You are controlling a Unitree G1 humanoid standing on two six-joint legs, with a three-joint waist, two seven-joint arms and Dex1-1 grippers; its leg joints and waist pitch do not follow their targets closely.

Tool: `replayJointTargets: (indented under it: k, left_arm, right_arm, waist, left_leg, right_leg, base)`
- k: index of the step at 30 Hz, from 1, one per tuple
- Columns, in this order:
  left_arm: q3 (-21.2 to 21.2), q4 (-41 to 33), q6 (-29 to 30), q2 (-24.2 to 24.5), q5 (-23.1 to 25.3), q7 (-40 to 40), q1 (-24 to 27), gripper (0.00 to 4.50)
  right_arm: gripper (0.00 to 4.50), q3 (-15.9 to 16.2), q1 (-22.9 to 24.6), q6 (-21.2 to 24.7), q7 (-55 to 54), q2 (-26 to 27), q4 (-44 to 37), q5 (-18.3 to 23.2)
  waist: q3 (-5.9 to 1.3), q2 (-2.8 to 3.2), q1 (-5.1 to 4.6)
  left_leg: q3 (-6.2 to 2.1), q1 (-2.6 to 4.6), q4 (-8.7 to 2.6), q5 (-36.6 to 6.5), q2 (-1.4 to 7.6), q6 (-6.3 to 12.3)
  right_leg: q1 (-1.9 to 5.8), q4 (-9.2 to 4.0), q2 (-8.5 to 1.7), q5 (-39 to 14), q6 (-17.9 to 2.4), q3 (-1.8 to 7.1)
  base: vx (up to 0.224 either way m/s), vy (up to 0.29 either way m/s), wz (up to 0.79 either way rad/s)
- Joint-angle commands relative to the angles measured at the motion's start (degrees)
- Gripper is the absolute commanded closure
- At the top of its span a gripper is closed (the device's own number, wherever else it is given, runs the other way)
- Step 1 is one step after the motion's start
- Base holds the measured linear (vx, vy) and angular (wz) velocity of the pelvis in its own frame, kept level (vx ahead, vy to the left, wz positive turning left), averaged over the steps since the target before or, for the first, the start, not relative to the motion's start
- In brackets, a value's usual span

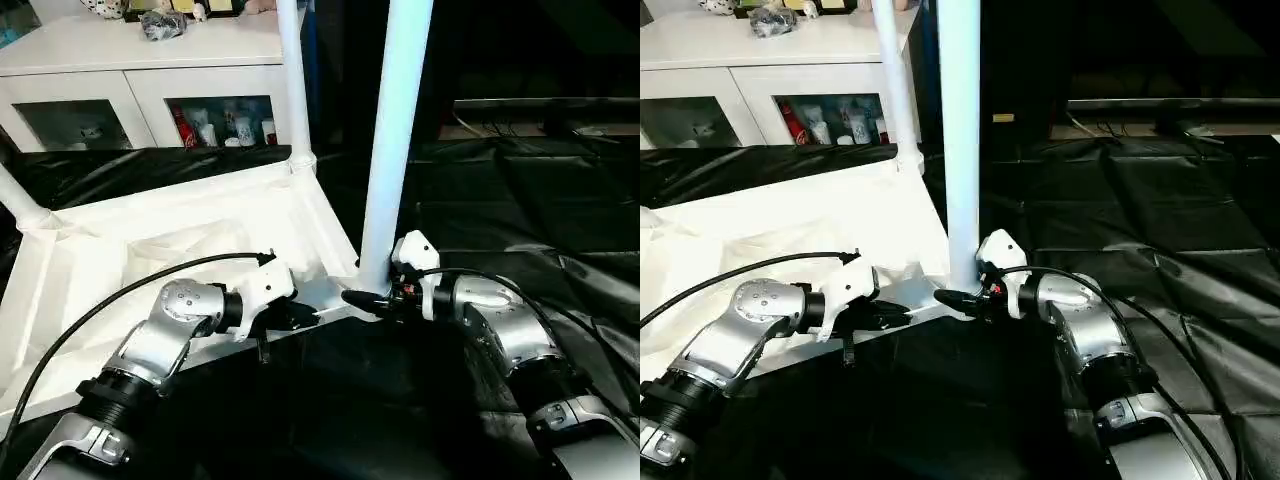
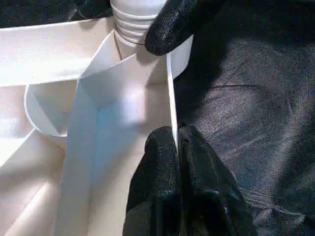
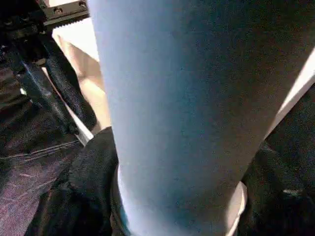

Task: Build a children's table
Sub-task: Rotate leg to tighten

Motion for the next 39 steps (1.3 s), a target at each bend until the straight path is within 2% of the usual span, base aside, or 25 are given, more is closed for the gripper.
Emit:
replayJointTargets:
  k: [1,6,7,9,11,12,13,14,16,17,19,20,21,22,24,27,29,31,32,34,36,39]
  left_arm:
    - [-2.32,2.41,1.15,1.61,2.86,-0.89,1.24,4.50]
    - [-2.22,2.45,1.31,1.69,2.83,-0.76,1.35,4.50]
    - [-1.76,2.69,1.63,1.39,2.91,0.40,1.27,4.50]
    - [-1.42,2.90,1.86,1.08,2.98,1.33,1.12,4.50]
    - [0.96,4.51,3.43,-1.93,2.78,7.41,-0.43,4.50]
    - [1.82,5.27,3.89,-3.55,2.83,10.34,-1.31,4.50]
    - [2.53,5.94,4.14,-5.14,3.04,13.27,-2.17,4.50]
    - [3.10,6.46,4.65,-6.87,3.29,16.24,-3.05,4.50]
    - [3.51,6.90,5.18,-8.56,3.48,18.78,-3.89,4.50]
    - [4.15,7.47,6.33,-11.96,3.33,22.80,-5.26,4.50]
    - [4.33,8.06,7.00,-14.37,3.16,25.18,-6.18,4.50]
    - [4.19,8.57,7.24,-15.77,3.19,26.37,-6.66,4.50]
    - [3.97,9.04,7.44,-17.13,3.17,27.24,-6.99,4.50]
    - [3.77,9.57,7.51,-18.39,3.19,27.75,-7.28,4.50]
    - [3.24,9.98,7.36,-20.15,3.18,27.47,-7.38,4.50]
    - [2.23,9.26,7.55,-20.33,2.72,24.61,-6.83,4.50]
    - [1.90,8.70,7.57,-19.75,2.42,22.93,-6.45,4.50]
    - [1.19,7.30,7.49,-17.34,1.90,18.27,-5.52,4.50]
    - [1.07,6.77,7.16,-16.22,1.77,16.33,-5.16,4.50]
    - [0.94,5.30,6.68,-13.65,1.44,12.73,-4.38,4.50]
    - [1.16,4.51,6.81,-12.16,1.07,10.56,-3.99,4.50]
    - [0.87,3.62,6.03,-8.45,0.32,4.72,-3.19,4.50]
  right_arm:
    - [1.69,-0.55,-0.46,-0.51,-0.03,-0.03,0.40,0.08]
    - [1.73,-1.05,-0.06,-0.29,-0.76,0.54,0.48,0.32]
    - [1.74,-1.43,0.11,-0.59,-2.39,0.86,0.82,0.01]
    - [1.74,-1.66,0.22,-0.80,-3.75,1.05,1.08,-0.29]
    - [1.74,-3.26,0.97,-0.91,-13.08,3.05,2.54,-1.75]
    - [1.74,-4.15,1.46,-0.17,-16.44,4.36,2.80,-1.58]
    - [1.74,-4.86,2.01,0.56,-19.42,5.76,2.77,-1.39]
    - [1.74,-5.62,2.53,1.49,-22.93,7.42,2.75,-1.25]
    - [1.74,-6.11,2.92,2.50,-26.03,9.02,2.80,-1.27]
    - [1.75,-6.24,3.37,3.65,-31.81,12.15,2.88,-2.19]
    - [1.75,-5.84,3.17,4.40,-35.58,14.42,3.32,-3.08]
    - [1.75,-5.25,2.87,4.50,-36.99,15.86,3.53,-3.56]
    - [1.75,-4.73,2.55,4.34,-37.73,17.43,3.67,-3.63]
    - [1.75,-4.50,2.28,4.21,-37.83,19.03,3.68,-3.31]
    - [1.05,-4.04,2.43,4.40,-36.41,21.41,2.28,-2.42]
    - [0.95,-2.47,3.03,3.92,-33.80,21.26,0.39,-2.98]
    - [0.65,-2.19,3.40,3.97,-32.04,20.57,-0.60,-2.60]
    - [0.65,-2.42,4.01,4.36,-27.29,17.88,-2.95,-0.78]
    - [0.65,-2.96,4.18,5.23,-25.09,16.80,-3.91,0.31]
    - [0.65,-3.59,4.59,6.58,-20.22,13.98,-5.69,2.07]
    - [0.65,-2.98,5.03,6.43,-16.31,11.53,-6.57,2.09]
    - [0.65,-2.57,6.00,7.36,-8.33,6.54,-9.21,3.32]
  waist:
    - [-3.13,-0.40,0.23]
    - [-3.14,-0.31,0.23]
    - [-3.14,-0.14,0.20]
    - [-3.06,-0.27,0.14]
    - [-2.87,-0.20,0.00]
    - [-2.71,-0.20,-0.11]
    - [-2.84,-0.11,-0.14]
    - [-2.75,-0.31,-0.14]
    - [-2.71,-0.14,-0.04]
    - [-2.75,-0.05,-0.07]
    - [-2.76,0.02,-0.22]
    - [-2.77,-0.11,-0.28]
    - [-2.80,0.14,-0.29]
    - [-2.87,0.03,-0.33]
    - [-2.99,0.00,-0.26]
    - [-3.00,-0.20,-0.34]
    - [-3.03,-0.24,-0.26]
    - [-3.08,-0.24,-0.27]
    - [-3.15,-0.05,-0.28]
    - [-3.37,-0.17,-0.44]
    - [-3.57,-0.09,-0.58]
    - [-3.62,-0.18,-0.41]
  left_leg:
    - [-1.55,0.23,-4.22,-6.24,4.43,4.72]
    - [-1.54,0.25,-4.22,-6.47,4.43,4.62]
    - [-1.53,0.28,-4.22,-6.59,4.44,4.51]
    - [-1.52,0.22,-4.26,-7.07,4.37,4.26]
    - [-1.55,0.35,-4.47,-8.20,4.39,3.50]
    - [-1.55,0.55,-4.59,-9.22,4.27,2.56]
    - [-1.46,0.93,-4.60,-9.74,4.36,1.70]
    - [-1.37,1.13,-4.62,-10.18,4.31,1.45]
    - [-1.46,1.09,-4.88,-11.62,4.33,0.75]
    - [-1.51,1.05,-4.94,-11.76,4.35,0.60]
    - [-1.55,0.99,-5.10,-11.89,4.27,-0.11]
    - [-1.55,0.89,-5.09,-12.11,4.20,-0.02]
    - [-1.60,0.71,-5.07,-11.74,4.13,0.16]
    - [-1.65,0.49,-5.03,-11.25,4.09,0.51]
    - [-1.65,0.39,-4.92,-10.36,4.11,1.25]
    - [-1.76,0.03,-4.97,-9.12,4.14,2.44]
    - [-1.69,0.16,-4.86,-8.98,4.18,2.84]
    - [-1.68,0.10,-4.80,-8.53,4.15,3.30]
    - [-1.66,0.06,-4.68,-8.15,4.15,3.85]
    - [-1.78,-0.26,-4.42,-5.34,4.20,5.24]
    - [-1.66,-0.28,-4.02,-3.20,4.16,6.40]
    - [-1.49,-0.37,-3.61,-1.60,4.08,8.05]
  right_leg:
    - [2.50,-3.50,-5.36,-3.08,-16.44,2.58]
    - [2.48,-3.49,-5.34,-2.83,-16.54,2.56]
    - [2.47,-3.52,-5.39,-2.70,-16.58,2.57]
    - [2.49,-3.59,-5.40,-3.23,-16.54,2.60]
    - [2.33,-3.89,-5.45,-5.60,-16.22,2.67]
    - [2.21,-4.24,-5.47,-8.14,-15.78,2.77]
    - [2.02,-4.41,-5.46,-9.16,-15.40,2.96]
    - [1.87,-4.62,-5.37,-9.51,-15.33,3.04]
    - [1.88,-4.72,-5.41,-11.12,-14.75,3.10]
    - [1.89,-4.69,-5.36,-11.13,-14.50,3.10]
    - [1.80,-4.70,-5.22,-10.15,-13.76,3.04]
    - [1.92,-4.71,-5.25,-10.07,-13.65,3.06]
    - [2.05,-4.66,-5.35,-9.57,-13.45,3.08]
    - [2.23,-4.68,-5.43,-8.91,-13.23,3.07]
    - [2.29,-4.64,-5.55,-7.85,-13.08,3.09]
    - [2.47,-4.45,-5.51,-6.73,-12.82,2.96]
    - [2.37,-4.51,-5.58,-6.99,-12.79,3.00]
    - [2.45,-4.48,-5.58,-6.78,-12.89,2.97]
    - [2.50,-4.33,-5.52,-5.70,-13.09,2.99]
    - [2.86,-3.65,-5.44,-0.21,-13.99,2.84]
    - [2.84,-3.23,-5.43,4.23,-15.16,2.71]
    - [3.00,-2.98,-5.30,7.03,-15.91,2.49]
  base:
    - [0.000,0.000,0.00]
    - [0.000,0.000,0.00]
    - [0.000,0.000,0.00]
    - [0.000,0.000,0.00]
    - [0.000,0.000,0.00]
    - [0.000,0.000,0.00]
    - [0.000,0.000,0.00]
    - [0.000,0.000,0.00]
    - [0.000,0.000,0.00]
    - [0.000,0.000,0.00]
    - [0.000,0.000,0.00]
    - [0.000,0.000,0.00]
    - [0.000,0.000,0.00]
    - [0.000,0.000,0.00]
    - [0.000,0.000,0.00]
    - [0.000,0.000,0.00]
    - [0.000,0.000,0.00]
    - [0.000,0.000,0.00]
    - [0.000,0.000,0.00]
    - [0.000,0.000,0.00]
    - [0.000,0.000,0.00]
    - [0.000,0.000,0.00]
